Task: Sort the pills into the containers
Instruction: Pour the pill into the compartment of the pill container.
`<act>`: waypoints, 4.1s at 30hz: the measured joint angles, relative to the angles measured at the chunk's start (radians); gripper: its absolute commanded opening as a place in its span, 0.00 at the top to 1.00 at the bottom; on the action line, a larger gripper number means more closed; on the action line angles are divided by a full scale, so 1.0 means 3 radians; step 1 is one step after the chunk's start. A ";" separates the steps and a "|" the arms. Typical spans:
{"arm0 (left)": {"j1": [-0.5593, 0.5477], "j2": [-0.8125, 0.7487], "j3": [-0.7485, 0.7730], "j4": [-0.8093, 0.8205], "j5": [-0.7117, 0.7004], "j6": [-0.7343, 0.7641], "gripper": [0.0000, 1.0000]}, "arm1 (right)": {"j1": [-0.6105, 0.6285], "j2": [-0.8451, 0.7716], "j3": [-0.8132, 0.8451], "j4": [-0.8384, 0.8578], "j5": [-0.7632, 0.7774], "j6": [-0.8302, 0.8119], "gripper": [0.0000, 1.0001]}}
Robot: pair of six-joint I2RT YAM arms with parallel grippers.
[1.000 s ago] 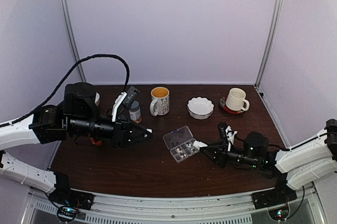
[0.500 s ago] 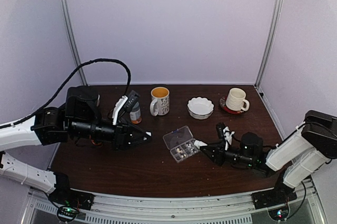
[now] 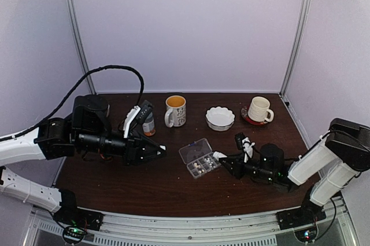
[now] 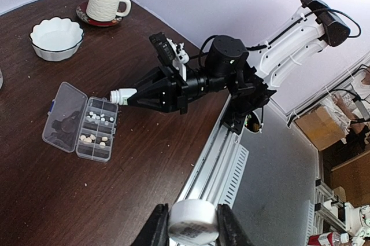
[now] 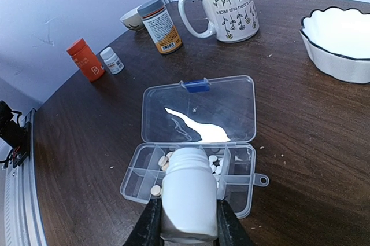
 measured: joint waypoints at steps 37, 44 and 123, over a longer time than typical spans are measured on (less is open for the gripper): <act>0.0000 0.0121 0.0000 -0.0046 0.0024 0.0109 1.00 | -0.0005 0.0053 0.0567 -0.1259 0.0366 -0.0028 1.00; 0.0000 0.0128 0.0000 -0.0045 0.0032 0.0109 1.00 | -0.0005 -0.0070 0.0570 -0.1410 0.0371 -0.0025 1.00; 0.0000 0.0221 0.0001 -0.0092 0.0136 0.0144 1.00 | 0.0189 -0.0202 0.0855 -0.2043 0.0727 -0.0086 1.00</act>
